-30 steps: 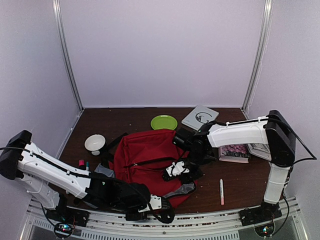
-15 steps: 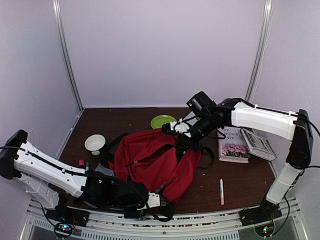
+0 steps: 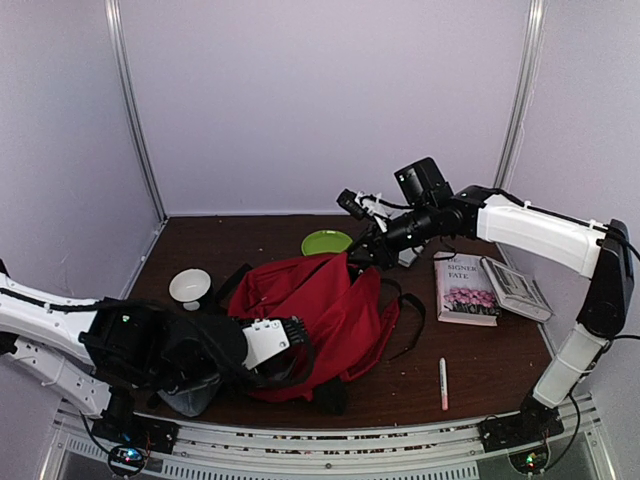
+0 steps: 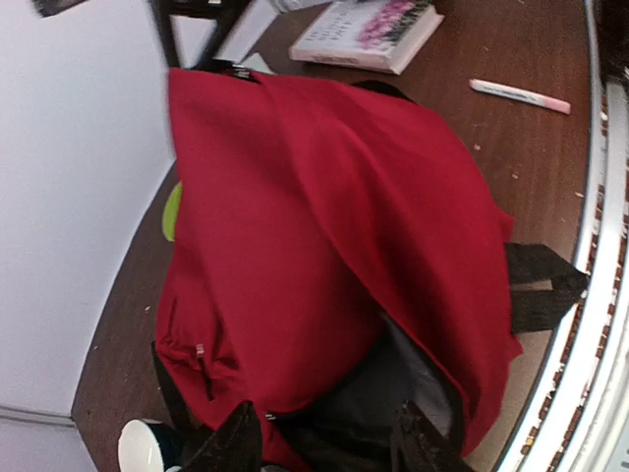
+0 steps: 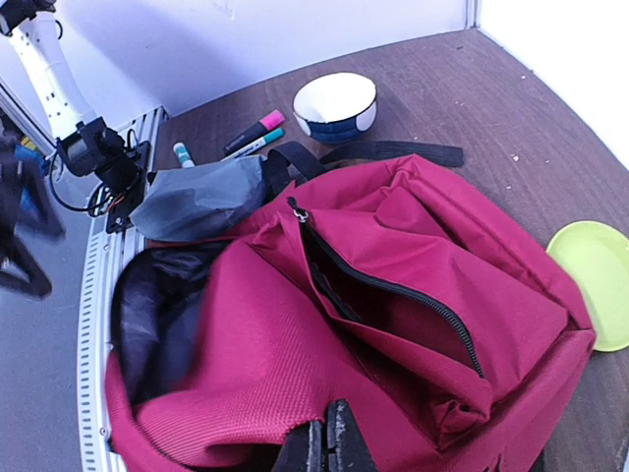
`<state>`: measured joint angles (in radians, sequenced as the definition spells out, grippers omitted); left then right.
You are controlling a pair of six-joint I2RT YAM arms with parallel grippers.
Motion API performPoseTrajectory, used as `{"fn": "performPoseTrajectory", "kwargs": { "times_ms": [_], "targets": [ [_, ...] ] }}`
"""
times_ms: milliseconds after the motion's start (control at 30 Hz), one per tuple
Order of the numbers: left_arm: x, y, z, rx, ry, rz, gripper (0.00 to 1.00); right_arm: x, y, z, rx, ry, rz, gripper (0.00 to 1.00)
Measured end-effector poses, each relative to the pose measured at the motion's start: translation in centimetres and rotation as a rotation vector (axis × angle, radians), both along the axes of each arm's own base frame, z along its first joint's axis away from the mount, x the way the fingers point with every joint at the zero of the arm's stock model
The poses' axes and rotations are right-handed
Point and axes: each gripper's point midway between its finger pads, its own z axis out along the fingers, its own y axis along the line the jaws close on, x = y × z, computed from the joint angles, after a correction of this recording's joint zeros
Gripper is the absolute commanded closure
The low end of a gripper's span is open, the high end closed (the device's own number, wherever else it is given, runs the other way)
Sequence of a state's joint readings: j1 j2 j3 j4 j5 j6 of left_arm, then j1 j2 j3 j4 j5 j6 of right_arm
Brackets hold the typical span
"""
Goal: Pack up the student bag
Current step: Pick up the student bag from the center of the board, then set down the student bag at the center of the board.
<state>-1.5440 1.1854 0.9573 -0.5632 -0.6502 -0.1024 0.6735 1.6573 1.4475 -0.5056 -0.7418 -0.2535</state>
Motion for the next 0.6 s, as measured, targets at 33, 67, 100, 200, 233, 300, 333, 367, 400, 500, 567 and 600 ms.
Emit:
{"fn": "performPoseTrajectory", "kwargs": {
  "times_ms": [33,67,100,200,233,300,333,367,400,500,567,600],
  "targets": [
    [0.5,0.5,0.7,-0.019,-0.008,0.027,0.44,-0.1,0.0,-0.2,-0.001,0.003,0.002,1.00],
    [1.2,1.3,1.2,-0.031,-0.013,0.059,0.42,-0.2,0.0,-0.7,-0.005,0.011,0.005,1.00],
    [2.1,2.2,1.5,-0.038,-0.013,0.100,0.41,-0.5,-0.1,-1.4,-0.015,0.021,0.010,1.00],
    [3.9,4.3,1.6,-0.060,-0.008,0.172,0.36,-1.3,-0.7,-4.1,-0.054,0.063,0.014,1.00],
    [4.1,4.7,1.2,-0.056,-0.003,0.175,0.35,-1.6,-1.0,-4.9,-0.067,0.078,0.014,1.00],
    [3.9,4.9,0.1,-0.032,0.014,0.156,0.35,-2.2,-1.4,-6.4,-0.089,0.111,0.013,1.00],
    [3.7,4.7,-0.8,-0.010,0.024,0.139,0.35,-2.4,-1.5,-6.8,-0.092,0.124,0.013,1.00],
    [3.6,4.2,-1.8,0.017,0.035,0.123,0.35,-2.5,-1.5,-7.1,-0.092,0.136,0.012,1.00],
    [3.4,3.8,-2.8,0.043,0.041,0.107,0.35,-2.6,-1.5,-7.2,-0.087,0.148,0.010,1.00],
    [3.4,2.1,-6.0,0.141,0.044,0.063,0.24,-2.7,-1.3,-7.0,-0.067,0.160,0.011,1.00],
    [3.6,1.1,-7.9,0.202,0.027,0.034,0.11,-2.7,-1.1,-6.8,-0.058,0.169,0.012,1.00],
    [3.7,0.6,-8.7,0.223,0.017,0.026,0.10,-2.8,-1.1,-6.7,-0.053,0.179,0.010,1.00]
  ]
}}
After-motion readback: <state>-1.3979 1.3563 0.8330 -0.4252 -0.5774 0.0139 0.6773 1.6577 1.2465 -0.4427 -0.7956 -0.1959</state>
